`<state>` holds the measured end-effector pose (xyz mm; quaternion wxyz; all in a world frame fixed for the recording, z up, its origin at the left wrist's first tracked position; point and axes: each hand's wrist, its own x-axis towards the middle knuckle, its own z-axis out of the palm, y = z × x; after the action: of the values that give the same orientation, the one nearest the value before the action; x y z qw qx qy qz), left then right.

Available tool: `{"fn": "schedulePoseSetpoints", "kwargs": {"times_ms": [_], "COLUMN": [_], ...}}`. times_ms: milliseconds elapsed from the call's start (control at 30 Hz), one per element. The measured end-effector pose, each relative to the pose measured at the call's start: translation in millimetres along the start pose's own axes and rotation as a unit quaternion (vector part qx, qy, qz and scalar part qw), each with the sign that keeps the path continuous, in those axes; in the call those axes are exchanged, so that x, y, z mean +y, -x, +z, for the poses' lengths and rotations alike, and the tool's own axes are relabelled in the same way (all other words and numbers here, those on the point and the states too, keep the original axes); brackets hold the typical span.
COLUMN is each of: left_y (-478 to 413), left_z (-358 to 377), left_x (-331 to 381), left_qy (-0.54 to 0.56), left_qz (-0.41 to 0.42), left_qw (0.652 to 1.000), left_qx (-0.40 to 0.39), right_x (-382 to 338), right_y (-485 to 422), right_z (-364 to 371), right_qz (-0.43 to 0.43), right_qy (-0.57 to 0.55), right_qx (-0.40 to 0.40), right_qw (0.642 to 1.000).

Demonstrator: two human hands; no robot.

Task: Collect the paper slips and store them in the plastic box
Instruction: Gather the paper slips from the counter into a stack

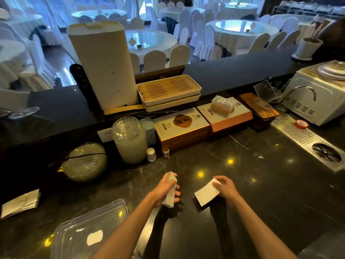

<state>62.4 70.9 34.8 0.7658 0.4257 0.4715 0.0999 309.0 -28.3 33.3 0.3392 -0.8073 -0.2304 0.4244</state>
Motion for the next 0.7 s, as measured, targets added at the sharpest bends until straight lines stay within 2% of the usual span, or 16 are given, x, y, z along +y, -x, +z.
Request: {"fn": "schedulePoseSetpoints", "kwargs": {"times_ms": [67, 200, 300, 367, 467, 533, 700], "left_y": [9.8, 38.9, 60.2, 73.5, 95.9, 106.7, 119.2], "left_z": [0.3, 9.0, 22.9, 29.1, 33.1, 31.9, 27.1], "left_x": [-3.0, -4.8, -8.5, -14.6, -23.4, -29.9, -45.8], "left_qy": [-0.046, -0.122, -0.152, -0.087, 0.049, 0.09, 0.166], "left_qz": [0.018, 0.057, 0.093, 0.1, 0.09, 0.089, 0.075], "left_qw": [0.998, 0.99, 0.983, 0.99, 0.994, 0.991, 0.982], "left_qx": [0.033, 0.029, 0.034, 0.052, 0.047, 0.039, 0.041], "right_x": [-23.6, -64.6, -82.7, -88.1, -79.6, -72.7, -58.3], "right_y": [16.2, 51.9, 77.4, 93.7, 108.0, 117.9, 135.1], "right_z": [9.8, 46.0, 76.2, 86.4, 97.9, 100.0, 84.4], "right_qz": [-0.039, -0.118, -0.093, -0.082, -0.058, -0.029, -0.026], "right_qy": [0.007, 0.136, 0.173, 0.169, 0.086, 0.024, -0.062], "right_qx": [-0.056, -0.101, -0.122, -0.12, -0.188, -0.232, -0.331], "right_qw": [0.998, 0.978, 0.973, 0.975, 0.977, 0.972, 0.941]}}
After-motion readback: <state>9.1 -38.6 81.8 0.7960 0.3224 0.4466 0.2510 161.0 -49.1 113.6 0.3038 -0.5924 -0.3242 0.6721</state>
